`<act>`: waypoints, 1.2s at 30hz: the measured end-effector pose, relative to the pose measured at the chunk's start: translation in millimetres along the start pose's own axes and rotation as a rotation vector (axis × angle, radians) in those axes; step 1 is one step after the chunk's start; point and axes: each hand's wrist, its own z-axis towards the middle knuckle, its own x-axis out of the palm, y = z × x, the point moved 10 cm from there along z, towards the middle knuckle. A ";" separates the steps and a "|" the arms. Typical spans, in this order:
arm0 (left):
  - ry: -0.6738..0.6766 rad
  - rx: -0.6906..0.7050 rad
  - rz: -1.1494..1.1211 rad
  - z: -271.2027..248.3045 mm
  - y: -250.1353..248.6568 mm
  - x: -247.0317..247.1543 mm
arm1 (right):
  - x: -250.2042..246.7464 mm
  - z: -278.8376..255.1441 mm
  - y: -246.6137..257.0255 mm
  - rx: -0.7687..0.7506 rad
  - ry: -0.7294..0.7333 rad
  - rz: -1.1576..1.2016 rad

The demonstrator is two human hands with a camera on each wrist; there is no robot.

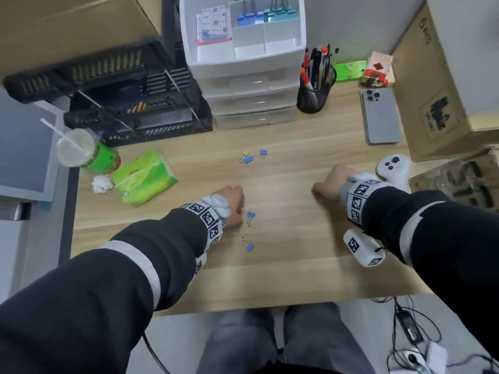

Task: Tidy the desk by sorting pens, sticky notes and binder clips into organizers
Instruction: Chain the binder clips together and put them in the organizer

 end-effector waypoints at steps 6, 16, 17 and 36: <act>0.017 -0.015 0.012 1.5 2.9 10.5 | 14.0 -5.2 4.6 -0.051 0.051 -0.034; 0.022 0.006 -0.053 -1.2 8.3 12.7 | 15.1 -2.0 39.3 -0.194 0.042 0.164; 0.028 0.005 -0.053 0.4 10.4 13.1 | 14.6 1.7 49.2 -0.232 0.050 0.212; -0.190 -0.142 -0.414 -24.7 102.3 -0.5 | -16.1 37.5 231.3 -0.737 -0.087 -0.039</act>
